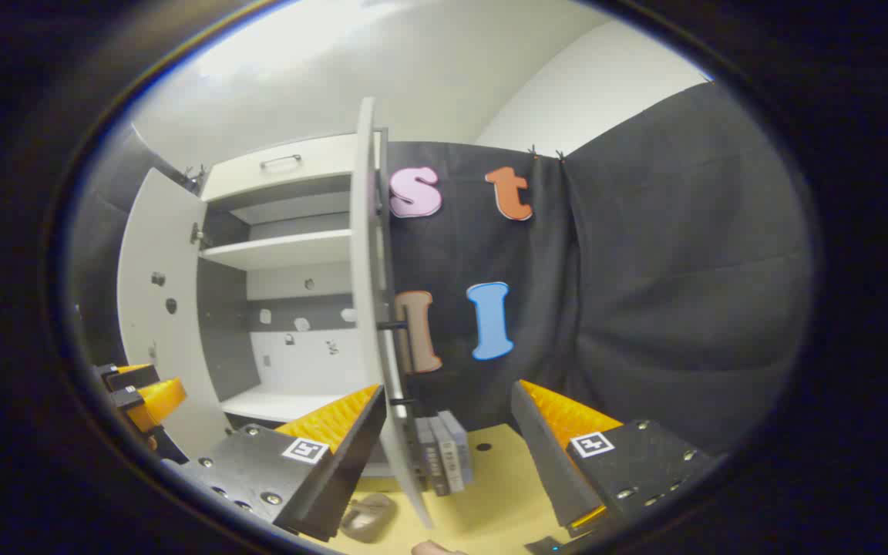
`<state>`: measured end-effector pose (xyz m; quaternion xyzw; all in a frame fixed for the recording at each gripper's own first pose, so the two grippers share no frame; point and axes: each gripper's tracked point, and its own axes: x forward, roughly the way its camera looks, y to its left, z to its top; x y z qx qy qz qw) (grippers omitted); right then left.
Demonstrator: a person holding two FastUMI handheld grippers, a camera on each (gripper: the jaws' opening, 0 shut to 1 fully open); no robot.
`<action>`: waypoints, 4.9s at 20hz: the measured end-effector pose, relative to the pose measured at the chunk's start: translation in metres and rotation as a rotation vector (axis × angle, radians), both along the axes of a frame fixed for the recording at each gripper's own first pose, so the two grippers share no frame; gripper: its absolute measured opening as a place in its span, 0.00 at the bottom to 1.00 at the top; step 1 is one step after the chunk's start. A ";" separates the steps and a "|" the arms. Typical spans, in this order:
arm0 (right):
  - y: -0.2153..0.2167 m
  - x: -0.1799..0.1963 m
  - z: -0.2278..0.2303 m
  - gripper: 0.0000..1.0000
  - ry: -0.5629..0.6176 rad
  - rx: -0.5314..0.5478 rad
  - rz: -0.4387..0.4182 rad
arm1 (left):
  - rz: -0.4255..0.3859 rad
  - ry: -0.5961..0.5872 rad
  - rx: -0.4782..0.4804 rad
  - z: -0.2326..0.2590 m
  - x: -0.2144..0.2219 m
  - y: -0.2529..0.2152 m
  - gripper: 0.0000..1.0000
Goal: Grab one shoe with the right hand and put it into the shoe cabinet, grab the other shoe with the left hand and put it into the shoe cabinet; then close the right door with the right hand and the left door with the left hand.
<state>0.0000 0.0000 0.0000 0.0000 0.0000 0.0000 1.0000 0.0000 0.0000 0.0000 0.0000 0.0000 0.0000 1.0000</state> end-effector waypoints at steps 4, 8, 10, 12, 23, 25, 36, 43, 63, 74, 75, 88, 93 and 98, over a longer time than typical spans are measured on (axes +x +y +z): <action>0.044 -0.001 0.008 0.94 -0.035 -0.072 0.030 | 0.039 0.006 0.031 -0.003 -0.011 0.032 0.99; 0.090 -0.010 0.005 0.98 -0.042 -0.067 0.098 | 0.074 -0.007 0.026 0.000 -0.020 0.054 0.98; 0.106 -0.017 0.003 0.98 -0.031 -0.066 0.130 | 0.097 -0.019 0.023 0.002 -0.023 0.065 0.99; 0.117 -0.023 0.002 0.98 -0.035 -0.078 0.147 | 0.120 -0.026 0.018 0.004 -0.024 0.074 0.99; 0.158 0.012 -0.073 0.98 -0.014 -0.132 0.159 | 0.144 -0.099 -0.041 0.004 -0.011 0.089 0.98; 0.160 0.025 -0.107 0.98 0.019 -0.127 0.155 | 0.164 -0.076 -0.055 -0.008 -0.004 0.096 0.98; 0.150 0.065 -0.348 0.98 0.330 -0.149 0.107 | 0.109 -0.010 -0.114 -0.077 0.073 0.083 0.99; 0.180 0.049 -0.456 0.98 0.601 -0.072 0.184 | 0.085 -0.032 -0.122 -0.104 0.095 0.090 0.99; 0.173 0.088 -0.534 0.06 0.734 -0.069 0.196 | 0.004 0.033 -0.042 -0.148 0.155 0.090 0.98; 0.198 0.088 -0.396 0.01 0.456 -0.132 0.334 | 0.051 0.060 -0.054 -0.158 0.172 0.119 0.97; 0.200 0.092 -0.375 0.01 0.428 -0.129 0.338 | 0.062 0.063 -0.052 -0.159 0.173 0.124 0.97; 0.232 0.156 -0.131 0.01 0.170 -0.175 0.346 | 0.044 0.084 -0.075 -0.162 0.170 0.121 0.97; 0.248 0.223 -0.096 0.01 0.170 -0.238 0.301 | 0.051 0.091 -0.082 -0.162 0.170 0.124 0.98; 0.264 0.303 -0.118 0.01 0.277 -0.179 0.273 | 0.041 0.079 -0.067 -0.158 0.167 0.121 0.98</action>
